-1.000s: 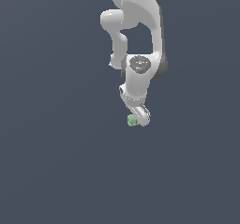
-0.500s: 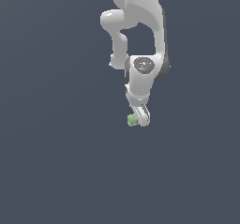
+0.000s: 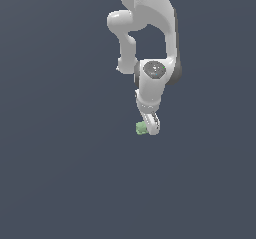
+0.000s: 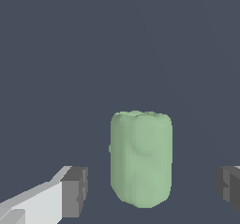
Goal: Pick up the object and move it to a goal position.
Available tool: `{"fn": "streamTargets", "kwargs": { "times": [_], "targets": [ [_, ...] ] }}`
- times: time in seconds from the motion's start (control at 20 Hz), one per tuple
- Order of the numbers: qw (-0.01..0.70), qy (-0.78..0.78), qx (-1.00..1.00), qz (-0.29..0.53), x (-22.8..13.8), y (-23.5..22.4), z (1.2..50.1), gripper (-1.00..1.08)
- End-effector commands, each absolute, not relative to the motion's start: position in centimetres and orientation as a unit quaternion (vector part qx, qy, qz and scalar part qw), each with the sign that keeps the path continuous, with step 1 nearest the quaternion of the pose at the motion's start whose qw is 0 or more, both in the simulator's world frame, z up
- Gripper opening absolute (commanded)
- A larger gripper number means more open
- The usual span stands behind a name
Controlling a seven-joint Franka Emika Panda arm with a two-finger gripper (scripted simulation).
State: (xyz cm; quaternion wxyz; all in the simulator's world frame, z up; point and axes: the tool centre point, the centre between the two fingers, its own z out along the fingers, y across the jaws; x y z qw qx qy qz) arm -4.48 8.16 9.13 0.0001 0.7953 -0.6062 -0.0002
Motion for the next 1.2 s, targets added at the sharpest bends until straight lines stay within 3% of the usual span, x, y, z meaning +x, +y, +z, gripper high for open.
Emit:
{"fn": "streamTargets", "kwargs": {
  "times": [0.0,0.8,0.85,1.15],
  "targets": [
    [0.0,-0.606,0.795,0.0,-4.5,8.1,9.0,1.0],
    [0.0,-0.608,0.794,0.0,-4.5,8.2,4.1,1.0],
    [0.0,-0.608,0.794,0.0,-4.5,8.2,4.1,-1.0],
    [0.0,-0.608,0.794,0.0,-4.5,8.2,4.1,-1.0]
  ]
}}
